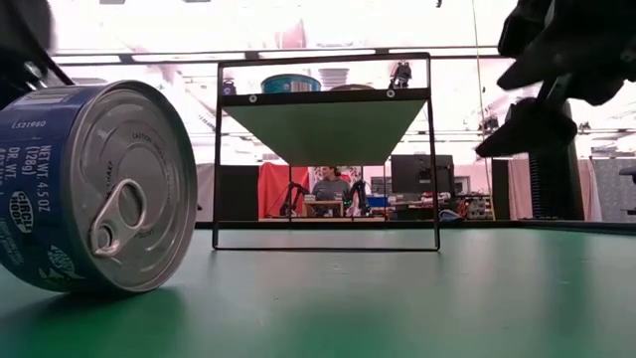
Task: Stack canned seafood by type on shelf
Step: Stack the green blue tuna can on top of the other green blue can on the shelf
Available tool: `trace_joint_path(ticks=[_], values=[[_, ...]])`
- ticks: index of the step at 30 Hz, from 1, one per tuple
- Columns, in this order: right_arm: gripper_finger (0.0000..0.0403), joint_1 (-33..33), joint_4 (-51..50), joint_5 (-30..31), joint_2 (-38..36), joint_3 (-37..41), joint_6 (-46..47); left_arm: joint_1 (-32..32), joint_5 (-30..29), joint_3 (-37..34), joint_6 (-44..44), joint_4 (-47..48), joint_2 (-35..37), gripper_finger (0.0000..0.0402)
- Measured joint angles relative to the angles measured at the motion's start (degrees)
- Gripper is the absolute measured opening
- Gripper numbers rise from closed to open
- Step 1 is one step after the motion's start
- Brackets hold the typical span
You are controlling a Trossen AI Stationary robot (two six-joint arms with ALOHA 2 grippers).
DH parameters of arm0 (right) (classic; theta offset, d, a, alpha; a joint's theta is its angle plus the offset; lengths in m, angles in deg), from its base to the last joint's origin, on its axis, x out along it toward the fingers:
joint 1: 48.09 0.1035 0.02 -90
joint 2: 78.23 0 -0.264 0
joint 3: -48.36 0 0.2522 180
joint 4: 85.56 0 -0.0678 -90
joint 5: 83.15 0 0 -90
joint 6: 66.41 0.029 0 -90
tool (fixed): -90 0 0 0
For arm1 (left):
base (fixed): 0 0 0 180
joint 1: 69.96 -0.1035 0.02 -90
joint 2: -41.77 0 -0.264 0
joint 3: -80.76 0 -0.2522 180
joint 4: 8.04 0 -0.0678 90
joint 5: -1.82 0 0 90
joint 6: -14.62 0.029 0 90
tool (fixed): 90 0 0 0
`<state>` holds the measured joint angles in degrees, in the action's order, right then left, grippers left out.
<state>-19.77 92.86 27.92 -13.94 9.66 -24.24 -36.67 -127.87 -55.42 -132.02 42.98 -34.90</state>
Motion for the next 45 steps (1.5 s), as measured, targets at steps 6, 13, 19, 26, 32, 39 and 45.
trace_joint_path(ticks=[6, 13, 19, 26, 32, 39, 45], values=[[0.04, 3.57, 0.08, 1.39, 0.0, -1.25, 4.78, 9.5, 4.42, 11.73, 2.88, 1.09, -13.23, 0.0], [0.04, 10.99, 0.08, 9.34, 0.88, -3.65, 4.31, 21.19, 4.58, 31.55, 14.7, 5.92, -28.8, 0.0], [0.04, 16.17, 0.26, 20.4, 10.02, -12.05, -3.38, 28.29, -4.56, 53.0, 38.51, 16.73, -39.53, 0.0], [0.04, 16.67, 0.33, 22.42, 26.75, -27.18, -9.58, 29.24, 8.67, 77.92, 52.05, 41.9, -51.73, 0.0], [0.04, 17.51, -2.4, 22.28, 37.33, -40.29, -15.71, 33.15, 10.44, 98.69, 61.23, 53.09, -61.47, 0.0001], [0.04, 17.55, -14.75, 22.64, 42.2, -52.46, -15.97, 37.44, 1.81, 103.87, 53.62, 53.0, -61.94, 0.0048], [0.04, 17.54, -16.13, 22.61, 43.21, -54.53, -15.78, 40.67, -2.61, 102.59, 48.36, 52.75, -61.77, 0.0138]])
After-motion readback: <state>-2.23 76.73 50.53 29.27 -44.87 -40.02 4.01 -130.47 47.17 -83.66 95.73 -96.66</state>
